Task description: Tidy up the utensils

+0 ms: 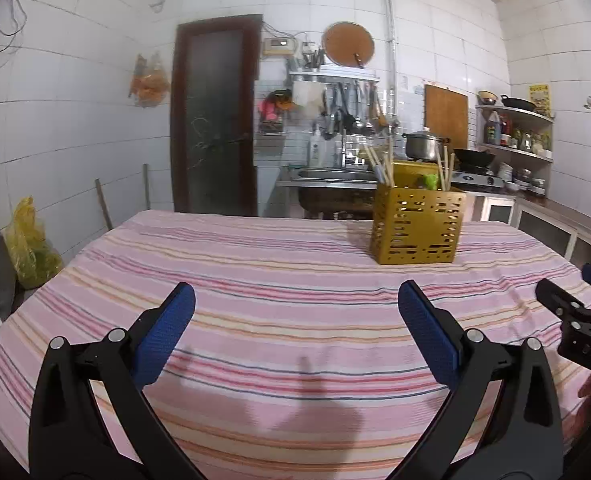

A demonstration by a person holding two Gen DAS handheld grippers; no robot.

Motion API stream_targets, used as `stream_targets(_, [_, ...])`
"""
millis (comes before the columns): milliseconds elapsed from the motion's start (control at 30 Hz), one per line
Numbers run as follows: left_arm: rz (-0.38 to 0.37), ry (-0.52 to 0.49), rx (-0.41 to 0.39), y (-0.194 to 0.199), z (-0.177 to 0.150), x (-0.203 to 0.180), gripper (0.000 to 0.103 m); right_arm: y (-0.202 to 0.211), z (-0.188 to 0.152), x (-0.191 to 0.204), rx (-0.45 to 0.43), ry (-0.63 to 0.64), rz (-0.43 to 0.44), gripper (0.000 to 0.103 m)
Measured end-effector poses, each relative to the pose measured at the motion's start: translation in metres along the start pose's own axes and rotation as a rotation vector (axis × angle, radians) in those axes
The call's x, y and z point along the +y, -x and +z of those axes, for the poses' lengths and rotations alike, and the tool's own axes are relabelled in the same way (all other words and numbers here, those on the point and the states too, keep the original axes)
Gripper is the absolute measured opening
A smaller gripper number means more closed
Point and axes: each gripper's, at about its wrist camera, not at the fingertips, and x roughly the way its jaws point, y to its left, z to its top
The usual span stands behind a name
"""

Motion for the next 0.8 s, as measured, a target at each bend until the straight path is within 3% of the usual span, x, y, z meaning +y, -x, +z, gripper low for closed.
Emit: stream_targets(800, [-0.019,-0.042,-0.052,0.006,-0.007,-0.013,0.098,0.009,-0.006,0.000,-0.060,0.001,-0.009,0.098])
